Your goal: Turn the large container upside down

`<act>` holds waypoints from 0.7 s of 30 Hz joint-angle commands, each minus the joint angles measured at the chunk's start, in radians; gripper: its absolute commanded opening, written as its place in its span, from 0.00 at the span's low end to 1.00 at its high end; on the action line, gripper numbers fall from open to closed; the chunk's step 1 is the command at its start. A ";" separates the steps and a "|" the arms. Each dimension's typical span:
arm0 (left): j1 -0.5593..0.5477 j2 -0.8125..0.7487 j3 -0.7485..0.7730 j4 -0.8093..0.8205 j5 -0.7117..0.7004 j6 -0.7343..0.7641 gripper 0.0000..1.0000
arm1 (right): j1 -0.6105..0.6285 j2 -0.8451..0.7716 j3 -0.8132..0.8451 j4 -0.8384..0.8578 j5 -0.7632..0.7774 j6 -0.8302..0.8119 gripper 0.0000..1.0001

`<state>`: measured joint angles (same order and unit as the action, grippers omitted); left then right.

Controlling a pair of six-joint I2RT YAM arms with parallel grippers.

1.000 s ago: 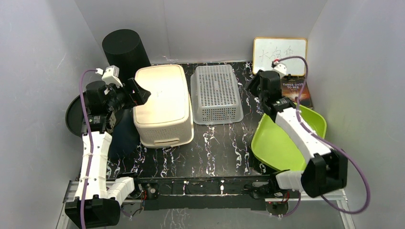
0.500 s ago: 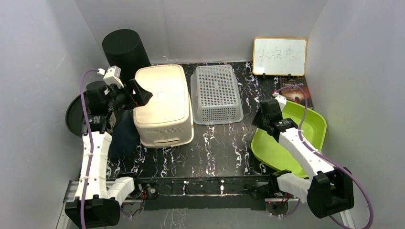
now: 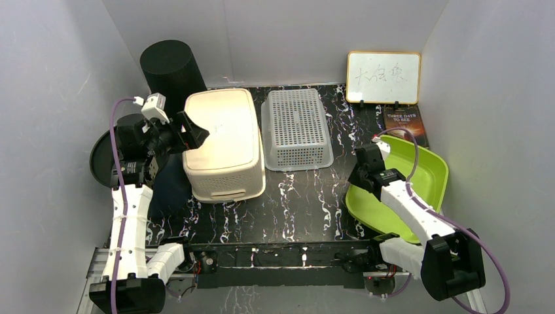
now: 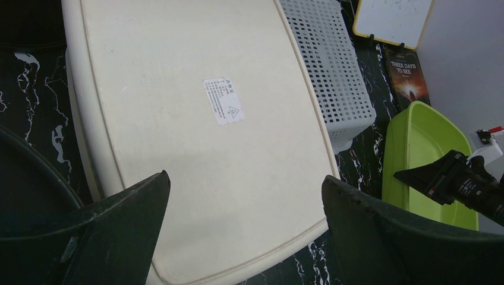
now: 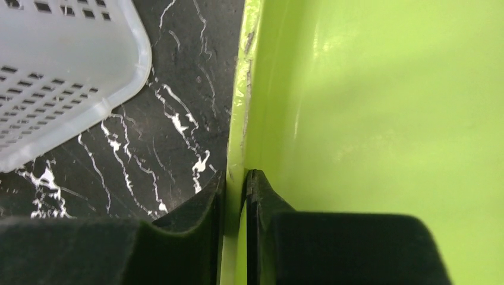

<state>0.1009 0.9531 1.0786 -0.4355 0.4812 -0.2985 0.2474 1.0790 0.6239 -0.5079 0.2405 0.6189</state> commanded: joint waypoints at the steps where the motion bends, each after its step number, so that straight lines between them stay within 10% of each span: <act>1: -0.003 -0.027 0.006 -0.022 0.013 0.012 0.98 | -0.002 -0.008 0.017 0.062 -0.002 0.008 0.02; 11: -0.003 -0.034 0.004 -0.029 0.010 0.018 0.98 | -0.002 -0.201 0.123 0.162 -0.122 0.147 0.00; 21: -0.002 -0.049 0.006 -0.040 -0.001 0.016 0.98 | -0.003 -0.303 0.153 0.618 -0.185 0.446 0.00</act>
<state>0.1009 0.9306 1.0786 -0.4576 0.4789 -0.2878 0.2440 0.8242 0.7902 -0.2382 0.0856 0.8829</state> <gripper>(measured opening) 0.983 0.089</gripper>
